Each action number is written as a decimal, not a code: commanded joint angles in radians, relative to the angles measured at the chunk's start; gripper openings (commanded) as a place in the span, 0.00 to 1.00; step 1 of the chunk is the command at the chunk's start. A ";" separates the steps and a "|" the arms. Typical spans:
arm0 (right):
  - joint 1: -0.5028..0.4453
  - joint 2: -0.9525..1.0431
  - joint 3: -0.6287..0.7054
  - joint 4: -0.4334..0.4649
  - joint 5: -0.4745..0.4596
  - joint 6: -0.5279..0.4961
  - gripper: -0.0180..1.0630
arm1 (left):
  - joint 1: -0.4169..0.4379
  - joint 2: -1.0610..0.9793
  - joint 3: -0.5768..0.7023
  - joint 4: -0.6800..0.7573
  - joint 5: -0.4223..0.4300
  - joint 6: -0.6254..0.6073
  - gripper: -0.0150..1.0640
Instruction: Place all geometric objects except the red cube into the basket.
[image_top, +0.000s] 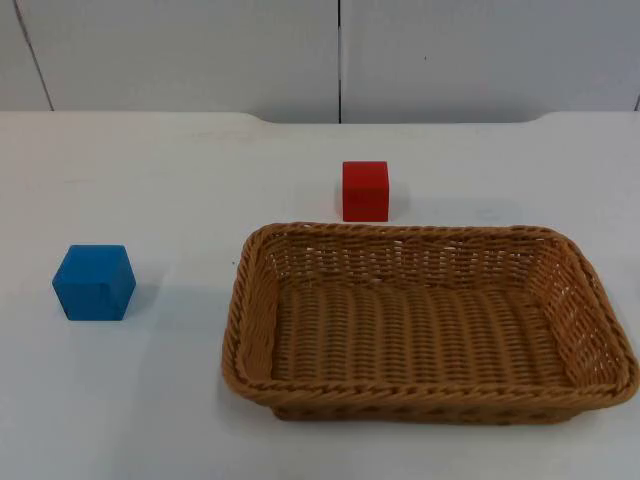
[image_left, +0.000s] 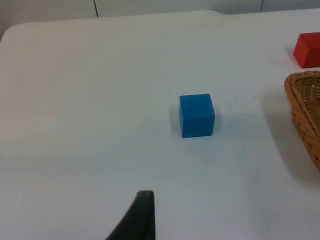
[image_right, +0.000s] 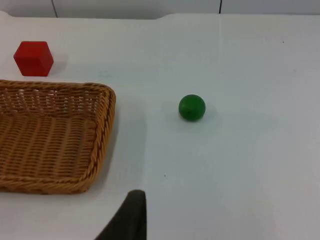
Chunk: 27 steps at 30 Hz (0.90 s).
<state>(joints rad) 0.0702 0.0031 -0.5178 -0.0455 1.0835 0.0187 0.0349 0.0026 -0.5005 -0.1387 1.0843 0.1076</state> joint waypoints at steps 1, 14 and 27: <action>-0.007 -0.003 -0.014 0.000 -0.027 -0.008 0.99 | 0.002 0.009 -0.004 -0.003 -0.024 -0.017 0.99; -0.007 0.456 -0.156 0.004 -0.204 -0.008 0.99 | 0.002 0.387 -0.063 -0.029 -0.193 -0.037 0.99; -0.007 0.898 -0.186 0.004 -0.333 -0.001 0.99 | 0.002 0.719 -0.091 -0.045 -0.273 -0.033 0.99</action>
<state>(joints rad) 0.0702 0.8859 -0.6980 -0.0455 0.7672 0.0187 0.0349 0.7102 -0.5832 -0.1691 0.8281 0.0780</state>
